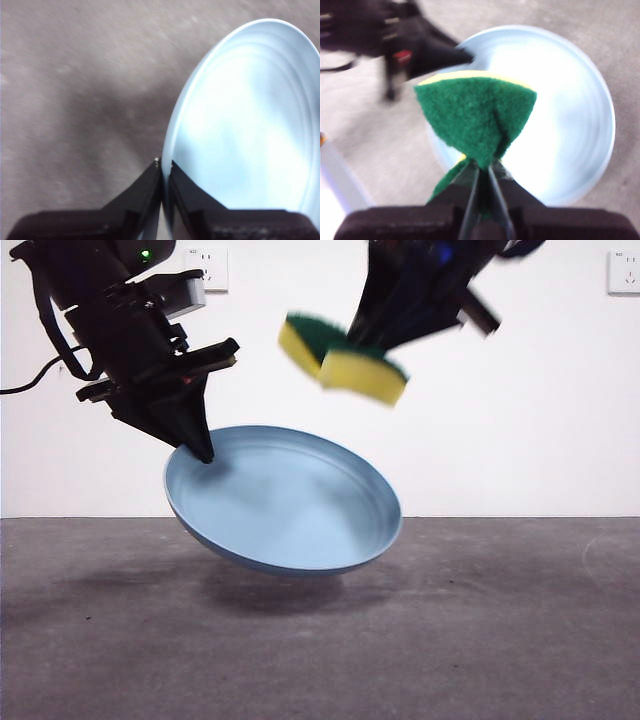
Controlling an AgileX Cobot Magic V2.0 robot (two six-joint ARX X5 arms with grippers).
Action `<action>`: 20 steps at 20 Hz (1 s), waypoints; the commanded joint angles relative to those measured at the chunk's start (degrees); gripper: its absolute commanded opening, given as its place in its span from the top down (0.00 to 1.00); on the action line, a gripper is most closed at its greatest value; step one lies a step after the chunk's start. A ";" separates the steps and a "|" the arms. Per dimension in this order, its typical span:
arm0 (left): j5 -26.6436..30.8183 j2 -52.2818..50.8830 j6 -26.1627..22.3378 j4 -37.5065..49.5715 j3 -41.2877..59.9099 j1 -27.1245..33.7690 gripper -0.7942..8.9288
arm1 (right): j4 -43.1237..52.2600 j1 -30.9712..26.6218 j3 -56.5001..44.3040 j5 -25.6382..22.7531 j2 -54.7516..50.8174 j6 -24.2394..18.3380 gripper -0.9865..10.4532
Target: Pick up the plate,pick up the cloth,clean the plate with the cloth
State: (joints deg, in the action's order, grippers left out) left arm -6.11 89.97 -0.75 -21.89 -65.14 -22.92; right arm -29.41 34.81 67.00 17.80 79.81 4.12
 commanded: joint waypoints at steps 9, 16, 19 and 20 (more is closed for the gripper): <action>0.07 12.92 -1.03 1.03 0.17 6.51 0.92 | -9.64 0.09 -0.44 -11.74 -12.37 0.46 0.93; -0.09 13.66 -0.50 2.93 0.17 6.38 0.44 | -5.57 0.02 -0.44 -28.02 -9.81 0.37 0.93; -0.35 9.57 1.25 2.27 0.17 6.10 0.44 | -0.37 -0.98 -0.44 -28.41 -5.16 1.95 0.93; -0.42 7.39 1.46 2.05 0.17 5.92 0.44 | 0.83 -1.07 -0.44 -28.39 -2.89 3.58 0.93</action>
State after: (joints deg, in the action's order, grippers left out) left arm -6.37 98.30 0.08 -20.16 -65.25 -16.67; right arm -28.58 33.78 67.00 -10.50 76.25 5.89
